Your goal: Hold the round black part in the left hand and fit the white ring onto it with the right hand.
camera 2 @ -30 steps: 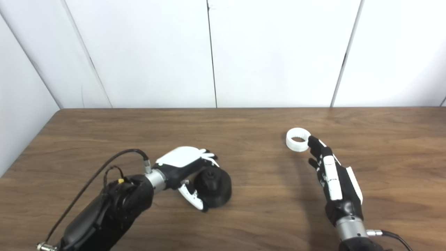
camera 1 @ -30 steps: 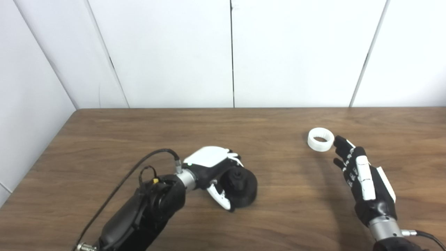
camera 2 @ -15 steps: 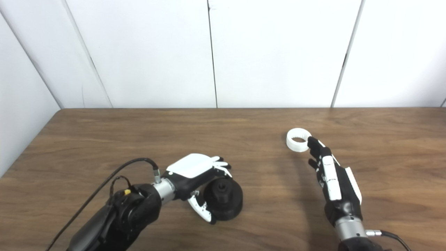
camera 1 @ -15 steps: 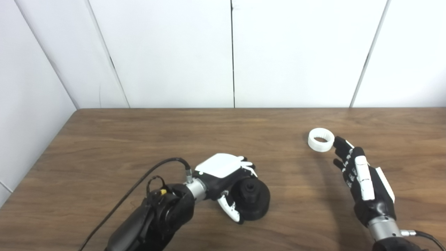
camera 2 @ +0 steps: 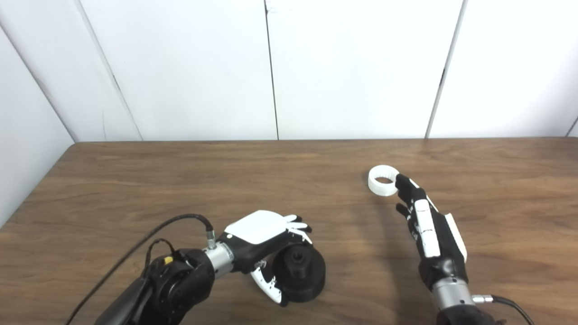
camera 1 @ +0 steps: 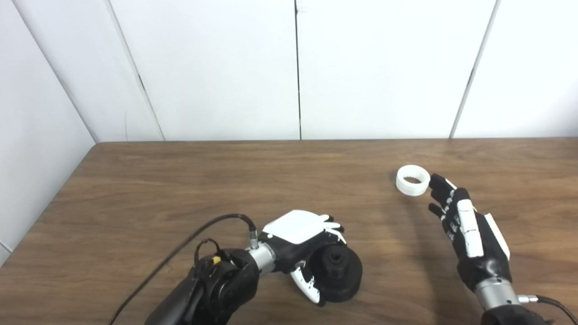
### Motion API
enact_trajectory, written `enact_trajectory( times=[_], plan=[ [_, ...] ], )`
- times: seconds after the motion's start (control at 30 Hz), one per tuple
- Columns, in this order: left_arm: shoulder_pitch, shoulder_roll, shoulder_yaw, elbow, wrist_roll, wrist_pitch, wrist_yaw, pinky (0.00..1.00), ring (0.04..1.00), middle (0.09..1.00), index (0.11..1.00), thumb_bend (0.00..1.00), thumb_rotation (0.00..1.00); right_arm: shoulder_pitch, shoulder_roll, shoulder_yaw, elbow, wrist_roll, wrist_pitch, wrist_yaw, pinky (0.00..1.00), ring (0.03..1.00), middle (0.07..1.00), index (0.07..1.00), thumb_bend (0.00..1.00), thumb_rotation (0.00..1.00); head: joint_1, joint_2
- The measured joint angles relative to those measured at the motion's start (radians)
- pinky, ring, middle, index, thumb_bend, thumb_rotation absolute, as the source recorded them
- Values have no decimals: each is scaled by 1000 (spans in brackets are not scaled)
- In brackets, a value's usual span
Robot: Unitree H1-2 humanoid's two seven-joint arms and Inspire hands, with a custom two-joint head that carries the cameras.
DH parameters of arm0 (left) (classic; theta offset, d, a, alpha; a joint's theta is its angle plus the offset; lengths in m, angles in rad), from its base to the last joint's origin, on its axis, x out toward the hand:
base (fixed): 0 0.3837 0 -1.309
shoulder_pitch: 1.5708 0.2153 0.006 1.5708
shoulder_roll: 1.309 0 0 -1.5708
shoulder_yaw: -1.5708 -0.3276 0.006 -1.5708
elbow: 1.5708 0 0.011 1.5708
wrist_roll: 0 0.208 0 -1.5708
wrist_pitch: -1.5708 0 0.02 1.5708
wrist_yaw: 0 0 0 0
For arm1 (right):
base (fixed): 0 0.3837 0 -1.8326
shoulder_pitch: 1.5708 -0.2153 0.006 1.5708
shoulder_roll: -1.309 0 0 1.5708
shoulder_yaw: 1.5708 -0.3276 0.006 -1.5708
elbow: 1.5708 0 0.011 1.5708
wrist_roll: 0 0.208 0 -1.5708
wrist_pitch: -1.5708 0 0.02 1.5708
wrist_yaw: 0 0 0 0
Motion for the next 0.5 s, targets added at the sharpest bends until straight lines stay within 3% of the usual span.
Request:
enact_trajectory(
  times=[0.3, 0.4, 0.47, 0.5],
  plan=[
    [12, -8, 4, -10, 0, -2, -28, 871, 1000, 947, 745, 889, 185, 0, -3, 2, -6, -3, 4, 4, 904, 955, 924, 886, 556, 965, -5, 3],
    [12, -11, 5, -9, 0, -8, -27, 870, 1000, 946, 742, 894, 177, -2, -18, 5, -12, -18, 8, 8, 773, 908, 910, 876, 511, 812, -9, 5],
    [13, -13, 8, -9, 0, -14, -27, 863, 1000, 945, 741, 896, 170, -10, -41, 17, -28, -76, 25, 8, 689, 850, 886, 849, 563, 672, -12, 5],
    [13, -13, 9, -9, 0, -15, -27, 861, 1000, 945, 740, 895, 169, -18, -58, 32, -31, -116, 30, 7, 733, 851, 878, 834, 601, 598, -17, 6]
  ],
)
